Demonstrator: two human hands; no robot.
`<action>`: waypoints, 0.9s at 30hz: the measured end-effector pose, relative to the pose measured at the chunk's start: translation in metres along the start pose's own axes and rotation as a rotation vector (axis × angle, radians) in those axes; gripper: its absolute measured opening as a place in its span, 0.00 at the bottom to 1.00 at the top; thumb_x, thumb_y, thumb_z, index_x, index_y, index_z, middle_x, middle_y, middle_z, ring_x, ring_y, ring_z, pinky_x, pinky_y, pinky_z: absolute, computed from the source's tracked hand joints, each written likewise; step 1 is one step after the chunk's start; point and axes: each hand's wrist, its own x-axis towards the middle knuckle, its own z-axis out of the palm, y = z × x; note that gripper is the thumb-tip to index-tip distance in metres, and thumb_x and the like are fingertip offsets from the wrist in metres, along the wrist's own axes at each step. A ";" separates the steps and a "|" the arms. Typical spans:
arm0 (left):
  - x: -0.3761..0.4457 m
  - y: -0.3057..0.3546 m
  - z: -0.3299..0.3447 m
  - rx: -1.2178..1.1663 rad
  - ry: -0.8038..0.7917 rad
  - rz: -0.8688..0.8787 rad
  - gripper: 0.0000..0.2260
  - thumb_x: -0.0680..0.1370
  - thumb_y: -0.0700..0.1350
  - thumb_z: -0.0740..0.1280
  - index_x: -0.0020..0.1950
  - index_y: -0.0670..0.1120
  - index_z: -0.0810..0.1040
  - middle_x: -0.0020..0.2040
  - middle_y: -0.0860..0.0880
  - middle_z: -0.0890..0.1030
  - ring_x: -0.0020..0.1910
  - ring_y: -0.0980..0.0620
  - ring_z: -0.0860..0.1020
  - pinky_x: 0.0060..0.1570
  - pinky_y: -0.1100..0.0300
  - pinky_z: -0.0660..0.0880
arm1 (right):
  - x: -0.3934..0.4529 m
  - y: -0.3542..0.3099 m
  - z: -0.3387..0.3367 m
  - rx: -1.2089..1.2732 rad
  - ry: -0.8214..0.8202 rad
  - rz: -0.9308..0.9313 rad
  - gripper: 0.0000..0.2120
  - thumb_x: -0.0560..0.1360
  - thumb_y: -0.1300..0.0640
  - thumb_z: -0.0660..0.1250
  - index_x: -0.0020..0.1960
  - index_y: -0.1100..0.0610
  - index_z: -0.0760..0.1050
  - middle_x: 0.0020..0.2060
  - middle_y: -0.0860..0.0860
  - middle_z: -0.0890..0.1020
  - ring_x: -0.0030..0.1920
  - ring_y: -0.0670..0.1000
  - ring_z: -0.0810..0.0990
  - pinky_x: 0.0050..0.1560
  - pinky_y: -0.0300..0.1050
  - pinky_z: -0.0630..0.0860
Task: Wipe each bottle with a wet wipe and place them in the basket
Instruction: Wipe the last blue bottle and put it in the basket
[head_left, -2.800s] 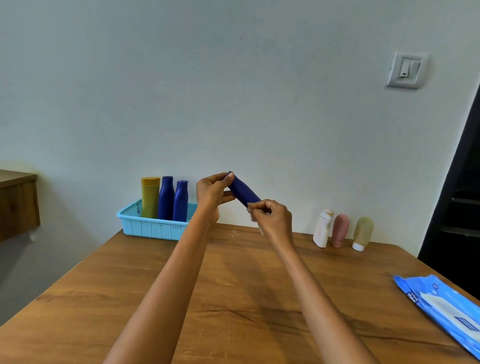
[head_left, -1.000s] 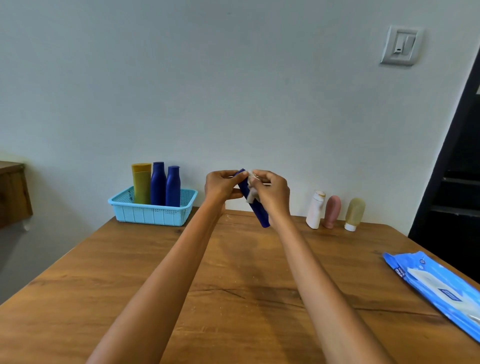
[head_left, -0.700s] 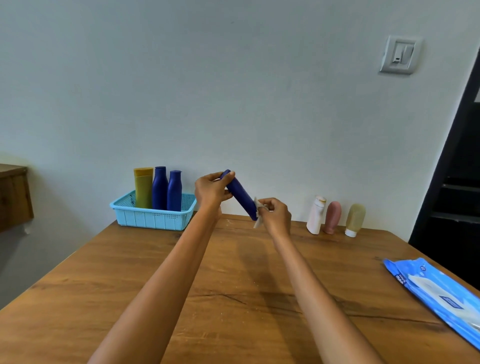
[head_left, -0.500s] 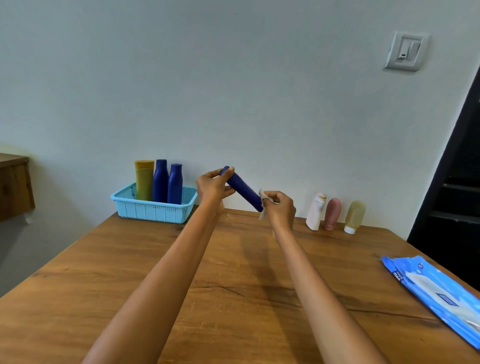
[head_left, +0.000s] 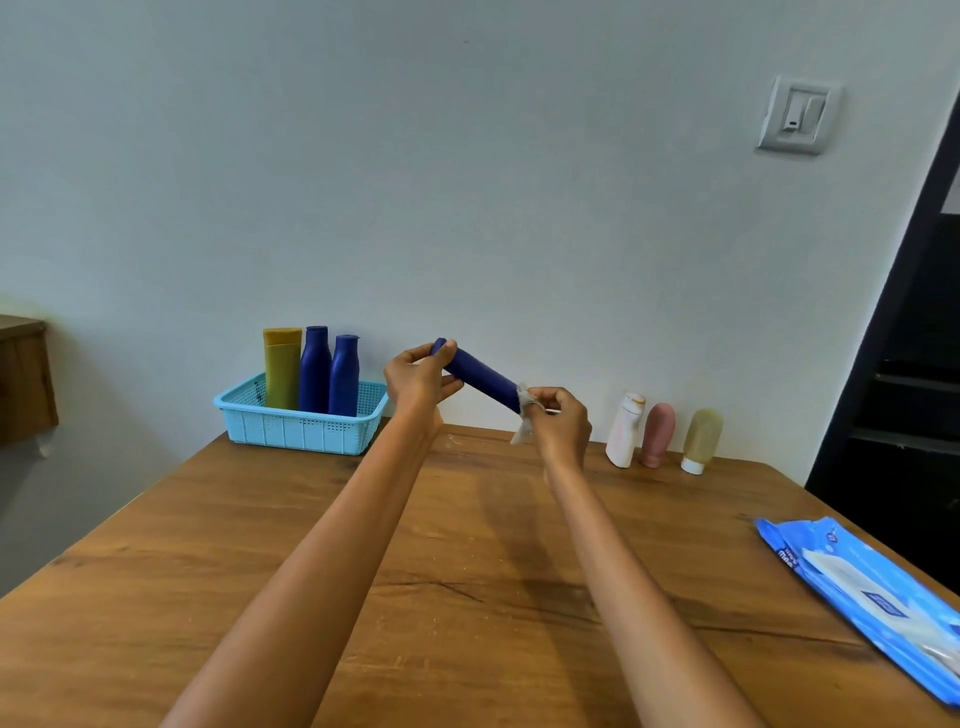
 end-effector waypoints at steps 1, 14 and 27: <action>0.000 -0.001 0.000 0.012 -0.001 0.004 0.16 0.74 0.40 0.71 0.60 0.40 0.75 0.53 0.40 0.80 0.46 0.44 0.82 0.39 0.59 0.80 | 0.001 -0.001 -0.002 0.012 0.022 0.000 0.09 0.75 0.52 0.69 0.49 0.58 0.79 0.46 0.50 0.82 0.47 0.48 0.79 0.38 0.32 0.71; -0.008 -0.002 0.013 0.361 -0.256 0.202 0.13 0.75 0.39 0.70 0.59 0.39 0.77 0.53 0.42 0.81 0.50 0.44 0.81 0.46 0.54 0.81 | -0.007 -0.016 0.007 -0.200 -0.003 -0.385 0.11 0.78 0.54 0.65 0.56 0.56 0.81 0.49 0.53 0.83 0.47 0.49 0.80 0.42 0.34 0.72; -0.006 -0.005 0.003 0.629 -0.470 0.360 0.16 0.76 0.38 0.68 0.63 0.40 0.75 0.56 0.45 0.79 0.50 0.47 0.80 0.46 0.58 0.80 | -0.002 -0.032 0.005 0.009 -0.124 -0.102 0.10 0.78 0.59 0.62 0.55 0.53 0.80 0.51 0.48 0.83 0.49 0.48 0.80 0.48 0.43 0.78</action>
